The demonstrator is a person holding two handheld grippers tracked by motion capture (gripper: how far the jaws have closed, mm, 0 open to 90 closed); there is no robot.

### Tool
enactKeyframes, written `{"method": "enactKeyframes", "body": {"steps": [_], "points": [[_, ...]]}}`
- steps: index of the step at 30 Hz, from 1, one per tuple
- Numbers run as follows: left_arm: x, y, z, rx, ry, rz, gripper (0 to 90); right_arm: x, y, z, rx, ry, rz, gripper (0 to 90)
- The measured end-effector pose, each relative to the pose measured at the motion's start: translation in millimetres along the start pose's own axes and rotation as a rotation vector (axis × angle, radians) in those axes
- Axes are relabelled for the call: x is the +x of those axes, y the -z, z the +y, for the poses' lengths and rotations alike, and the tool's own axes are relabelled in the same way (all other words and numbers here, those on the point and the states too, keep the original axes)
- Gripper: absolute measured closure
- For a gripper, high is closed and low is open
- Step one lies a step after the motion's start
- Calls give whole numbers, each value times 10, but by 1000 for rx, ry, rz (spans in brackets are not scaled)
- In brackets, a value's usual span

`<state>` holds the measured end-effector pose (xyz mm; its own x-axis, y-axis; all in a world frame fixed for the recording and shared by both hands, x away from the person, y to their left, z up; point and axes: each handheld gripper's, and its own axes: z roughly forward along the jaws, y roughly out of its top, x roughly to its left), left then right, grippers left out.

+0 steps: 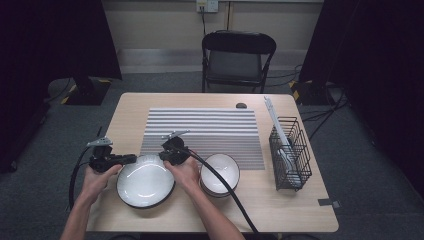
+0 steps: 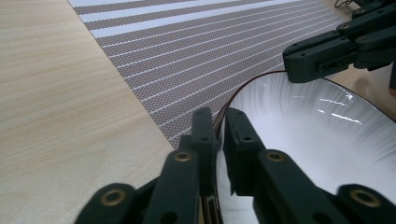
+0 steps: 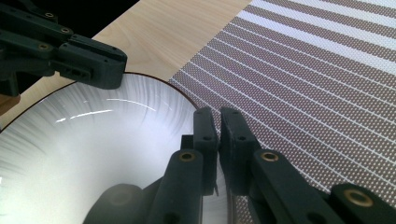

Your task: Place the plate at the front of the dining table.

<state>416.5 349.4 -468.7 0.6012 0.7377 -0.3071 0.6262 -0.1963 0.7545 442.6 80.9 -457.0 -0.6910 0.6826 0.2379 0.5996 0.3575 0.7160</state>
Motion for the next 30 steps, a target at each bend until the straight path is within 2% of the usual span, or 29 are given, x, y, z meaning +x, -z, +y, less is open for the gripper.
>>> {"method": "enactKeyframes", "body": {"steps": [4, 7, 12, 15, 30], "points": [[10, 12, -3, -5, -4, -5, 843, 6, 2, -1, -1, -2, -1, 860], [28, 23, -7, -19, 12, -24, 862, 11, 5, -5, -8, 0, -6, 857], [31, 23, -6, -19, 14, -26, 863, 18, 4, -16, -9, 11, -12, 853], [36, 24, -11, -20, 18, -25, 863, 15, 8, -5, 2, 1, -11, 859], [29, 24, -12, -17, 20, -24, 860, -6, 5, -22, -10, -31, 5, 860]]}}
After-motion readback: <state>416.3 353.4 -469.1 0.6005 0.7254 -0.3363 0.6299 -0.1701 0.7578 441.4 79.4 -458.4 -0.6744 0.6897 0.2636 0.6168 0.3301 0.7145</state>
